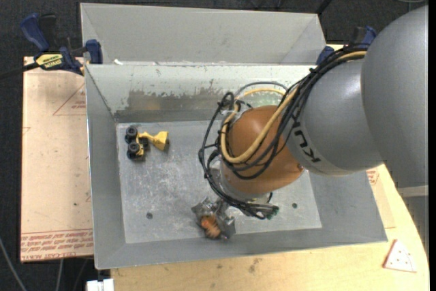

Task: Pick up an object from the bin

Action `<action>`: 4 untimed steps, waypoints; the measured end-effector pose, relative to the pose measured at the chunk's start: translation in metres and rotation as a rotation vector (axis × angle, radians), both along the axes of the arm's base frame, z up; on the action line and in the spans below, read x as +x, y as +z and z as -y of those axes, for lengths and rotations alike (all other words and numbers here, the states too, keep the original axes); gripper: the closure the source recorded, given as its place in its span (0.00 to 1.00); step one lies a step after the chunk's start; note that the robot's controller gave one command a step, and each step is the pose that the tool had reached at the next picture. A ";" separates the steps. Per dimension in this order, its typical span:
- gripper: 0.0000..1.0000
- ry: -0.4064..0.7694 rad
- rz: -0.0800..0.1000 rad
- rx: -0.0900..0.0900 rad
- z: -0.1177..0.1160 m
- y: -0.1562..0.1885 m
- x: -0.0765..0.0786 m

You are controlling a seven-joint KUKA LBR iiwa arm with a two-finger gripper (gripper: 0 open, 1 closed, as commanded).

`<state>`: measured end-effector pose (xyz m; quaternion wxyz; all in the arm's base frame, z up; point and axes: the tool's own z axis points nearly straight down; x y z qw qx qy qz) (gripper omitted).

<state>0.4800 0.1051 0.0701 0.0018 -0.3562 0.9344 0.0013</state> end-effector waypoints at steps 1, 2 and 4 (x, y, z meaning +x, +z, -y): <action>1.00 0.000 0.000 0.000 0.000 0.000 0.000; 1.00 0.000 0.000 0.000 0.000 0.000 0.000; 1.00 0.000 0.000 0.000 0.000 0.000 0.000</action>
Offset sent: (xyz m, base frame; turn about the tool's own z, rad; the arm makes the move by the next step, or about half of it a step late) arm 0.0000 0.0000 0.0000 0.0000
